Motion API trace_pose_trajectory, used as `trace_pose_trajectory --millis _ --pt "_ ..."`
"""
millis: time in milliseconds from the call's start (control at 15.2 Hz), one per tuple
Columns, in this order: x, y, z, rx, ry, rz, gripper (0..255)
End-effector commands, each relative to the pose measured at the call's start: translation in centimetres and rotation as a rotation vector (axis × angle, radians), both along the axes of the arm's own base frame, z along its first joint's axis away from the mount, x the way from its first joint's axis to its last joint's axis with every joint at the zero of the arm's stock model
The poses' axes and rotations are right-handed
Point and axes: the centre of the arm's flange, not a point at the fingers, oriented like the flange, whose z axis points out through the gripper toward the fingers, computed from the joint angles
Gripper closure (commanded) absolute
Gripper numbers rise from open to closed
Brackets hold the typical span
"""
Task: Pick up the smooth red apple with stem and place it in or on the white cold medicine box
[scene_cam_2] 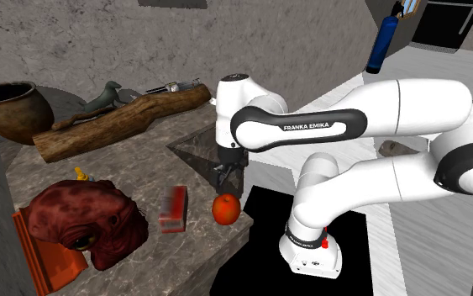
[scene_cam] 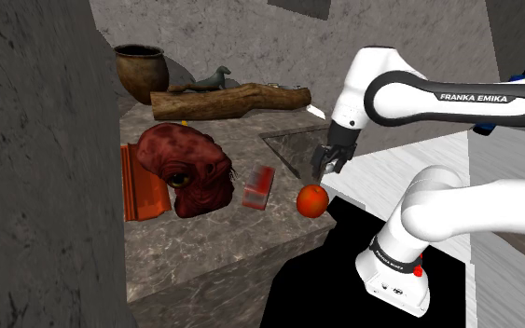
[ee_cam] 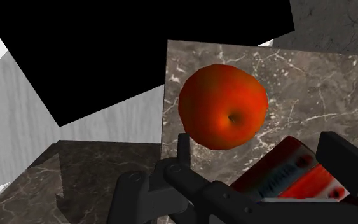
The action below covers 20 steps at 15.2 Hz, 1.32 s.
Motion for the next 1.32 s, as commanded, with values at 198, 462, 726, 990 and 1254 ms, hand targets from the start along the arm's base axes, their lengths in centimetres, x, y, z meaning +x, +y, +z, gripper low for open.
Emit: trace_pose_trajectory --millis 198,462,726,990,1254 --pt "-0.2 0.3 -3.0 0.006 -0.003 -0.021 0" --pt "-0.1 0.4 -4.3 0.006 -0.003 -0.021 0" --pt "-0.1 0.4 -4.3 0.006 -0.003 -0.021 0" --pt "-0.1 0.4 -4.3 0.006 -0.003 -0.021 255" --pt "-0.1 0.4 -4.3 0.006 -0.003 -0.021 255"
